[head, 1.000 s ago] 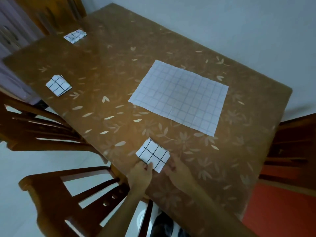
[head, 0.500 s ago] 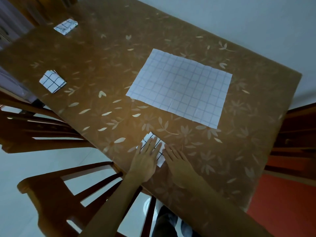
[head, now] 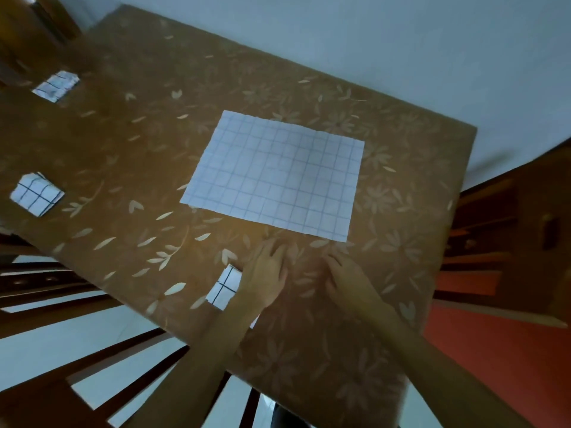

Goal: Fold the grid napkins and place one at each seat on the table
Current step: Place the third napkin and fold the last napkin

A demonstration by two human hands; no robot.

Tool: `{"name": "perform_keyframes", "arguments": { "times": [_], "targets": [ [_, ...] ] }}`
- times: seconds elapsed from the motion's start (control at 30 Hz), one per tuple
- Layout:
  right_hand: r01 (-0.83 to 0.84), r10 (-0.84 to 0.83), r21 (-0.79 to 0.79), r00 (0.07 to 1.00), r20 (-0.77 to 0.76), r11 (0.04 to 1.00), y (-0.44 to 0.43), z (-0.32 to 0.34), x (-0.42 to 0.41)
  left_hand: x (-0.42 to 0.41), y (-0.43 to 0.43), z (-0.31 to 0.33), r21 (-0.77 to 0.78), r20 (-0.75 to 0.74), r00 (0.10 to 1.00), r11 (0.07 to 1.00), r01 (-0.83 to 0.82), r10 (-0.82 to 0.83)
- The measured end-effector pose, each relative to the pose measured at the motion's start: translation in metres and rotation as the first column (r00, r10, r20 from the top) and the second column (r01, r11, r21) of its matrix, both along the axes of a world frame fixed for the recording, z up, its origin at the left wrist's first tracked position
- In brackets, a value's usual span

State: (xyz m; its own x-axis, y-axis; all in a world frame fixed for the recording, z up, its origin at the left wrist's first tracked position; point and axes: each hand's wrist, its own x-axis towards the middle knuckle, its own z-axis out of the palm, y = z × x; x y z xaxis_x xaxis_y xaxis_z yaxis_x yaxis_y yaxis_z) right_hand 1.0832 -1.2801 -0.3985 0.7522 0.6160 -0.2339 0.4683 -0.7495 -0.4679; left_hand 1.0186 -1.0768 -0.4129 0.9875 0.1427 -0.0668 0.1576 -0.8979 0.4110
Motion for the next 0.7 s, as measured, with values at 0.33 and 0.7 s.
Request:
{"name": "perform_keyframes", "arguments": {
  "times": [0.33, 0.7],
  "targets": [
    [0.060, -0.057, 0.084, 0.998, -0.039, 0.995, -0.058, -0.018, 0.081, 0.085, -0.084, -0.003, -0.050, -0.059, 0.998, 0.999, -0.009, 0.006],
    [-0.144, 0.147, 0.181, 0.989, -0.006, 0.973, -0.069, -0.049, 0.169, 0.143, -0.116, -0.028, 0.008, -0.104, 0.939, 0.945, -0.328, 0.327]
  ]
}}
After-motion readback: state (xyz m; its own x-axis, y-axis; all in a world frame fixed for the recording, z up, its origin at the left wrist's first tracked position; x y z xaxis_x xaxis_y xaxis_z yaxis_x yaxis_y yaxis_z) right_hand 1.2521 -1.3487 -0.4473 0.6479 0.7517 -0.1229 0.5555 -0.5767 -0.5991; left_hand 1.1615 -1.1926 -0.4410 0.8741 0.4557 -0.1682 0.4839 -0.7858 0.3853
